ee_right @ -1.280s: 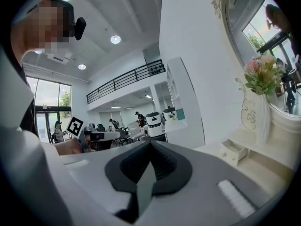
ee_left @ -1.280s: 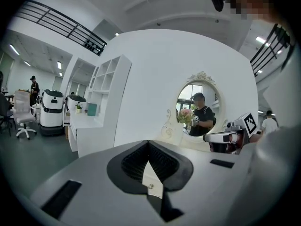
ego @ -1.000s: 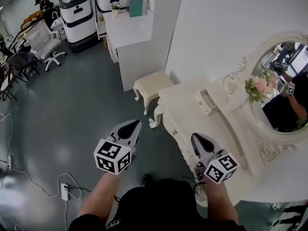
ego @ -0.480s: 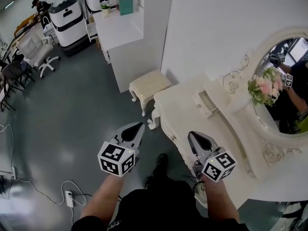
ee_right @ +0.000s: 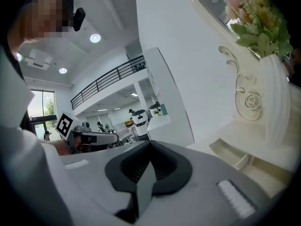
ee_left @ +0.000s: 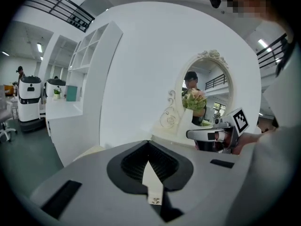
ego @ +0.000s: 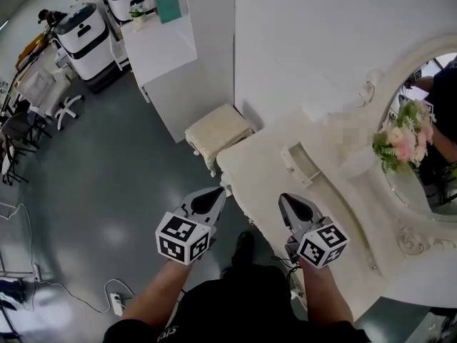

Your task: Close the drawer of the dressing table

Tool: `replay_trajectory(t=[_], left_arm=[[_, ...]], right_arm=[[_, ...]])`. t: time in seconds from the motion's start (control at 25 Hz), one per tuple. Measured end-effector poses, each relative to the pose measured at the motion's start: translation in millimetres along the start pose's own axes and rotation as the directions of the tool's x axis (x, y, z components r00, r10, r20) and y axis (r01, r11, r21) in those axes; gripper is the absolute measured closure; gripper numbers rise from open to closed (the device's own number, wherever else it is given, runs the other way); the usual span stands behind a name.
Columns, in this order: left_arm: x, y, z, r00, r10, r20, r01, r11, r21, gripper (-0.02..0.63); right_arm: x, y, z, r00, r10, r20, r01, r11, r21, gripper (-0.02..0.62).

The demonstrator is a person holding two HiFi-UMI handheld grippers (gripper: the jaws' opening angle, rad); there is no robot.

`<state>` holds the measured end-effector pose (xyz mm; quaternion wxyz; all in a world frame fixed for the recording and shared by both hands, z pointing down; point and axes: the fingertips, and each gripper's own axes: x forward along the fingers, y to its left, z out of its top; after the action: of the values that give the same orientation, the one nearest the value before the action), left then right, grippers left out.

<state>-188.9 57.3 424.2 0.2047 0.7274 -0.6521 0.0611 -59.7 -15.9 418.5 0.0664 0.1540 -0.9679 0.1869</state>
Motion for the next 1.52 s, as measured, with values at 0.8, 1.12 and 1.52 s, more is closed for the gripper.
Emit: replay_trajectory(t=[0.8,1.12,1.52], left_arm=[[159.6,-46.7,3.7,0.964,-0.223,-0.146,0.232,0.972,0.045,0.598],[200.2,-59.6,-18.2,0.926,-0.304,-0.226,0.323,0.945,0.055,0.597],[248.9,-71.2,-52.5,0.871,-0.363,-0.331,0.404,0.913,0.063,0.52]], right_arm=[[0.8,-94.2,11.5,0.992,-0.127,-0.02,0.128,0.987,0.098,0.584],[-5.2,-114.8,22.6,0.979,-0.204,-0.023,0.205,0.976,0.078,0.584],[-15.3,-128.5,11.2,0.96,-0.274,-0.053,0.278,0.954,0.11,0.584]])
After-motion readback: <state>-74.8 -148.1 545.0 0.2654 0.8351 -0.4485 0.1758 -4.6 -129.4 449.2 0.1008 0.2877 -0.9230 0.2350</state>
